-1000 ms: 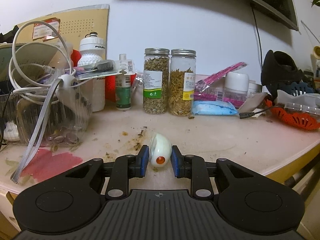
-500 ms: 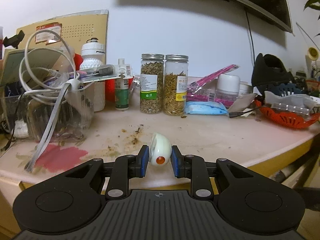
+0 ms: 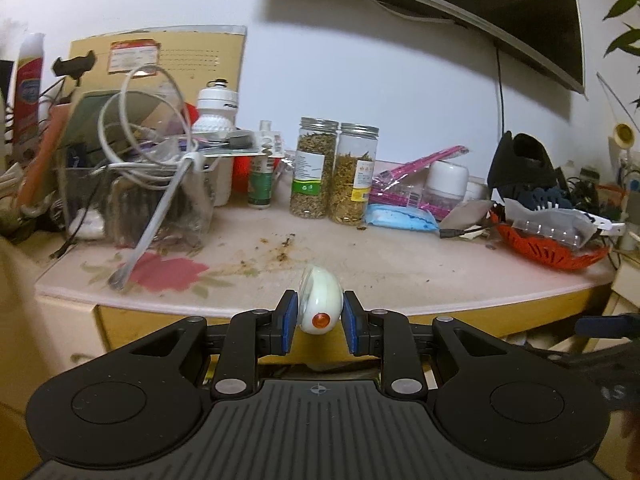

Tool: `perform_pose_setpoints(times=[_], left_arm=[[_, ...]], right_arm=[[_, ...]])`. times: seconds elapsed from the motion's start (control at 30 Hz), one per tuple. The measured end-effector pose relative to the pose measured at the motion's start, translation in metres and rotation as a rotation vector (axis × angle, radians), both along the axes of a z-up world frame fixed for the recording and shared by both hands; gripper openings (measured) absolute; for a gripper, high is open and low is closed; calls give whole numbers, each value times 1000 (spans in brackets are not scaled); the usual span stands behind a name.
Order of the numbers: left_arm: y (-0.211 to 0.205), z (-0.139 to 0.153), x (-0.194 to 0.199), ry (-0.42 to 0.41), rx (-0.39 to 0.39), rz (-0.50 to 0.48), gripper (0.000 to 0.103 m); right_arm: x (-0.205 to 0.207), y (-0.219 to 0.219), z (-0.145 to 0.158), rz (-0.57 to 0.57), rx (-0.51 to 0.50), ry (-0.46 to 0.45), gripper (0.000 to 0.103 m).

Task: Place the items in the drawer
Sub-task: 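Lift the white object with the left gripper toward the drawer, then lower the white object with the left gripper into the open drawer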

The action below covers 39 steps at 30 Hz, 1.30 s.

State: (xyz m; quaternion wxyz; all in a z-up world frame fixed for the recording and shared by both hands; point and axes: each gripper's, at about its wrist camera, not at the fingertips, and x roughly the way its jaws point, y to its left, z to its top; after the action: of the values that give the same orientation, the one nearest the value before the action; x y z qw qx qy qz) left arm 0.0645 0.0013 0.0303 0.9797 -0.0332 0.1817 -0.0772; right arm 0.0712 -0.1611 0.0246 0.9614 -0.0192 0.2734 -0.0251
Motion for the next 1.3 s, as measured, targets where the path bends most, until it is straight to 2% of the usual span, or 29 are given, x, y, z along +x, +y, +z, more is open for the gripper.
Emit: perform_pose_setpoints(times=[0.27, 0.5, 0.73, 1.0, 1.17, 1.3], left_arm=[[8, -1, -24, 46, -2, 53, 23], [7, -5, -21, 75, 43, 74, 23], [2, -19, -18, 138, 81, 83, 23], [3, -43, -2, 336, 110, 105, 23], [5, -60, 5, 455, 101, 110, 23], [6, -74, 10, 550, 94, 115, 23]], right_arm=[[-2, -2, -2, 2, 12, 8, 103], [-1, -7, -4, -11, 32, 25, 103], [4, -10, -13, -29, 56, 73, 103], [14, -11, -33, -61, 58, 176, 102], [23, -12, -54, -79, 86, 299, 103], [26, -5, -69, -68, 67, 380, 102]])
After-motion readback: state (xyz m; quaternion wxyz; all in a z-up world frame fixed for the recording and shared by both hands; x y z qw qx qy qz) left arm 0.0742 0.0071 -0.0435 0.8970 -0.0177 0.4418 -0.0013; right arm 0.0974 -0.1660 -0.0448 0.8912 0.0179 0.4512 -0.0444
